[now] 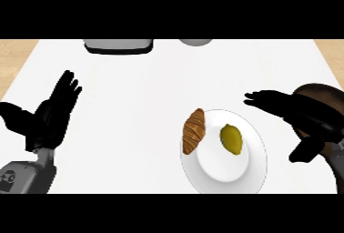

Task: Pick the lemon from the plate and place it in the pan

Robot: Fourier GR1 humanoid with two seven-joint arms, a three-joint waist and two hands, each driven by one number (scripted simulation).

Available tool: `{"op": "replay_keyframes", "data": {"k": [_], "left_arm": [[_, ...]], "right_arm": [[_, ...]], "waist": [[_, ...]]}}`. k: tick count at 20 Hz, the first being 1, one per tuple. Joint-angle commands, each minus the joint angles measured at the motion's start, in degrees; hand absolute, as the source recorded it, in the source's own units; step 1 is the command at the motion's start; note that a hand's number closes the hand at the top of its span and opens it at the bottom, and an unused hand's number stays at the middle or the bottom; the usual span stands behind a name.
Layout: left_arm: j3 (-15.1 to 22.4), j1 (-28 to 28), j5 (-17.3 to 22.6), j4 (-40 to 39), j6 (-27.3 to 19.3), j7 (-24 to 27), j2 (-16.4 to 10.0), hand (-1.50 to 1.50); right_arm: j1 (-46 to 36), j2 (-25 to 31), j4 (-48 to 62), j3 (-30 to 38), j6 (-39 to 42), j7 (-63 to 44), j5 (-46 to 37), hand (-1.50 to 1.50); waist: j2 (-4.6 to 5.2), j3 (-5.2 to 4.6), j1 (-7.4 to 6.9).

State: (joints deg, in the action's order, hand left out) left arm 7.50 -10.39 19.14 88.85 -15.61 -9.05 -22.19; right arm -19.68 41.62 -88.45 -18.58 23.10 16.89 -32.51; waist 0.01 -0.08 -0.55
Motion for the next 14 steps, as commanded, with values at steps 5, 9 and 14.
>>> {"op": "replay_keyframes", "data": {"k": [5,9,14], "left_arm": [[-0.8,3.2,-2.0,2.3,1.0,0.6,2.3,0.0],[-5.2,1.1,0.6,-0.6,4.5,0.2,-0.2,0.0],[-2.6,-0.1,-4.0,1.7,1.9,-2.7,3.7,0.0]], "right_arm": [[1.6,-0.9,-9.6,-2.3,7.9,-6.7,-7.1,-1.5],[4.2,-2.2,-11.0,-6.2,1.9,-9.2,-16.6,-1.5],[4.8,-4.7,-16.1,-3.1,7.1,-12.7,-19.0,-1.5]], "waist": [[-0.16,0.05,0.68],[-0.08,0.06,0.73],[-0.07,0.07,0.69]]}}
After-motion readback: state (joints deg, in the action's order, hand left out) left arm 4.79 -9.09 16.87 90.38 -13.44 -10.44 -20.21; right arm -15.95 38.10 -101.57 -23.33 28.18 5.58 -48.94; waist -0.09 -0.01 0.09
